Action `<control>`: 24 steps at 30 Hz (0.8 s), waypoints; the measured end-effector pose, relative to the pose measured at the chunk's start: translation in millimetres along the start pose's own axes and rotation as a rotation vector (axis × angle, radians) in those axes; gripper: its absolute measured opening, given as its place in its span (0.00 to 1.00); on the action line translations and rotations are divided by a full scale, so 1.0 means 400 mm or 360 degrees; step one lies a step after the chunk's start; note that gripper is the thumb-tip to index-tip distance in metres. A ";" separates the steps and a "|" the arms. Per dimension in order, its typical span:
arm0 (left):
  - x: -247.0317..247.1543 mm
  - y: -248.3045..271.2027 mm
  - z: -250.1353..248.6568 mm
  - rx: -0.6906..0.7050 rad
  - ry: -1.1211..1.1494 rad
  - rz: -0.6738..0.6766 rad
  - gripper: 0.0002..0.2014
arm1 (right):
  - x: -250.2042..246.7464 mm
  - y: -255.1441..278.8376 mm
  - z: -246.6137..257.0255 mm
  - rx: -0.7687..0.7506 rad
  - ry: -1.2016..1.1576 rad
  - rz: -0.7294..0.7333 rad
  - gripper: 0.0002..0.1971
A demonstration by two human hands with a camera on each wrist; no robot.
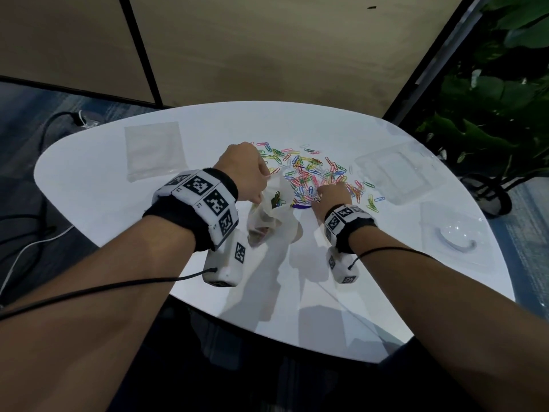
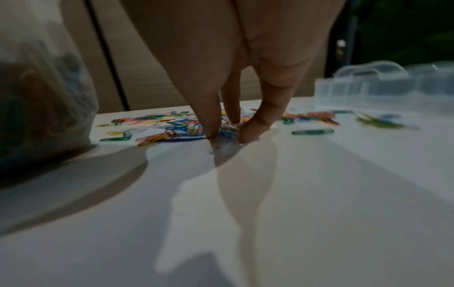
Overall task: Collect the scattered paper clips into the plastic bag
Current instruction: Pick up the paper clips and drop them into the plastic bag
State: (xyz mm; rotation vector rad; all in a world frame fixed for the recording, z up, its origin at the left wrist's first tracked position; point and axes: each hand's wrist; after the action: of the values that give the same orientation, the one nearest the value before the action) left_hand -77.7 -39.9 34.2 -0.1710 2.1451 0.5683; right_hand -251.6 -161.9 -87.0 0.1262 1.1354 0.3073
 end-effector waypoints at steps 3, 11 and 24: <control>-0.001 0.003 0.003 -0.0017 0.0014 0.0002 0.13 | -0.003 -0.004 0.026 -0.0127 0.0153 0.0065 0.10; 0.008 -0.004 -0.004 -0.0028 0.0011 0.0025 0.13 | -0.030 -0.038 -0.013 -0.0182 0.0299 0.0068 0.08; 0.033 -0.009 -0.042 0.0032 0.0024 0.0044 0.12 | -0.221 0.032 0.062 0.0332 -0.2385 0.0642 0.04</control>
State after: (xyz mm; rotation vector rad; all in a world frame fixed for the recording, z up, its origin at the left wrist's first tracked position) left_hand -96.9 -49.8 31.0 -0.1355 2.1700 0.5630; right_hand -265.5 -175.1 3.6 0.6480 -0.3664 0.3356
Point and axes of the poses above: each hand's wrist, its own y-axis away from the middle knuckle, its own x-axis out of the palm, z = x × y, and after that the axes turned 14 degrees about -y, right-handed
